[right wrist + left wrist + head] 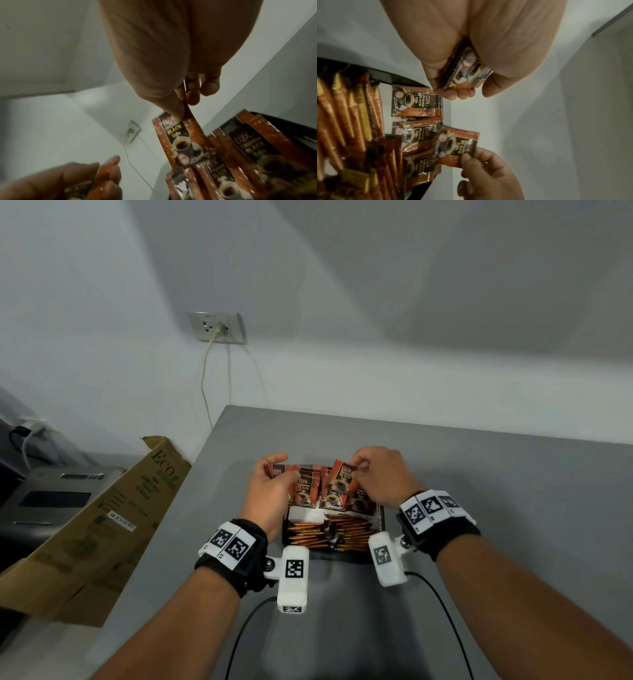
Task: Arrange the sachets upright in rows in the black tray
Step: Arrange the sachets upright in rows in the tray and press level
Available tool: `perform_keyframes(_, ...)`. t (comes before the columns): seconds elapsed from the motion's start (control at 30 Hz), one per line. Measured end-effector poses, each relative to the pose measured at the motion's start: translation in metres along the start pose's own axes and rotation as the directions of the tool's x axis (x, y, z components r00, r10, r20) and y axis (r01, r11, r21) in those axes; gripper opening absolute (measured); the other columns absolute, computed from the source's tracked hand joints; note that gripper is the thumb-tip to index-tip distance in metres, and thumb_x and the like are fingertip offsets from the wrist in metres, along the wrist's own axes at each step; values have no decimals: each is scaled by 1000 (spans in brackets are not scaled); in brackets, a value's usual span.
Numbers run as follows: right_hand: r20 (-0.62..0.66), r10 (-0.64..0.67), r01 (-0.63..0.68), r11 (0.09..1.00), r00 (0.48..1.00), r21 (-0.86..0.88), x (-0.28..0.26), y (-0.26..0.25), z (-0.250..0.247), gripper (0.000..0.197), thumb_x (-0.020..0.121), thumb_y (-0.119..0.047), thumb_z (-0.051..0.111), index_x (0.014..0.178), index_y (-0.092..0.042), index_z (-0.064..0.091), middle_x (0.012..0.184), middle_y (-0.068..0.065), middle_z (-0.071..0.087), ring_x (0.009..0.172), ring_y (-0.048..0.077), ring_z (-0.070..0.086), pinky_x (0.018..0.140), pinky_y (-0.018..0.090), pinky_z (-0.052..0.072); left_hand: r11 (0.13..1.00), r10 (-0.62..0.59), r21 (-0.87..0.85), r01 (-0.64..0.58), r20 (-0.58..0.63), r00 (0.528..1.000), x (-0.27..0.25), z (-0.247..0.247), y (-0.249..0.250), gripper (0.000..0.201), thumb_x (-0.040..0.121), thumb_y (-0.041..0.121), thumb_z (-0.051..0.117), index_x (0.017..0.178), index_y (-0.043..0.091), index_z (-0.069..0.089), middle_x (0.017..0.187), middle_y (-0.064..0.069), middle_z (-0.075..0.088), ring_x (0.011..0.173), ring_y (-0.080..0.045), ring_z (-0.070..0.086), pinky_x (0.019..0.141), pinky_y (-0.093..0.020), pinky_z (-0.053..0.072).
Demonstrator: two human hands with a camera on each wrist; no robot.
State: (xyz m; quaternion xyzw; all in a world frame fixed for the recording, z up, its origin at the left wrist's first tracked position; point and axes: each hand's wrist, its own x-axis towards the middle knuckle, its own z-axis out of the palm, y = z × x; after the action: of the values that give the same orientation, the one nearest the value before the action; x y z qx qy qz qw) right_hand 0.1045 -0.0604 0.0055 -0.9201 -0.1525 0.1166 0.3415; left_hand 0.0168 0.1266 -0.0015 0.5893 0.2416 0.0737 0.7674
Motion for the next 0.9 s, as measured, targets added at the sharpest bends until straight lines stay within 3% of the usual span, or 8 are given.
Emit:
perform_keyframes(0.07, 69, 7, 0, 995, 998, -103, 7, 3, 16, 23, 90, -7, 66, 85, -29, 69, 93, -3, 73, 81, 13, 70, 78, 34, 60, 1000, -13, 15, 13, 0, 1000, -2, -4, -2, 37, 92, -7, 56, 121, 14, 53, 93, -10, 59, 63, -15, 56, 54, -28, 49)
perform_keyframes(0.13, 103, 18, 1, 983, 994, -181, 11, 3, 27, 28, 88, -5, 67, 79, -31, 63, 95, -2, 71, 82, 17, 69, 80, 38, 60, 999, -20, 44, 20, -2, 1000, -4, -7, -6, 37, 92, -7, 56, 122, 13, 52, 88, -9, 59, 61, -15, 55, 54, -28, 47)
perform_keyframes(0.33, 131, 12, 25, 961, 991, -274, 22, 3, 46, 22, 87, 4, 59, 89, -17, 66, 94, 2, 67, 80, 21, 65, 65, 28, 50, 993, -47, 113, 44, 16, 999, -8, -15, -9, 32, 92, -3, 57, 118, 15, 54, 89, -4, 62, 71, -16, 58, 63, -32, 47)
perform_keyframes(0.6, 153, -53, 112, 904, 987, -412, 24, 1, 48, 16, 87, 2, 59, 84, -14, 56, 89, 6, 66, 78, 23, 64, 70, 34, 56, 993, -78, 96, 76, 18, 997, -8, -20, -9, 26, 93, -5, 56, 111, 14, 55, 83, -4, 58, 66, -14, 54, 56, -29, 46)
perform_keyframes(0.77, 119, -103, 145, 895, 988, -423, 21, -3, 44, 16, 92, -4, 58, 83, -16, 51, 87, 4, 63, 76, 21, 59, 65, 31, 45, 992, -77, 102, 74, 30, 997, -9, -19, -10, 26, 93, -5, 55, 108, 16, 55, 85, -3, 59, 68, -15, 54, 58, -29, 45)
perform_keyframes(0.9, 114, -118, 155, 898, 986, -411, 21, -3, 43, 13, 92, -7, 60, 85, -15, 53, 91, 6, 65, 79, 20, 59, 67, 29, 43, 991, -80, 109, 75, 43, 996, -9, -18, -10, 25, 94, -4, 55, 107, 17, 56, 86, -2, 60, 72, -14, 56, 61, -29, 47)
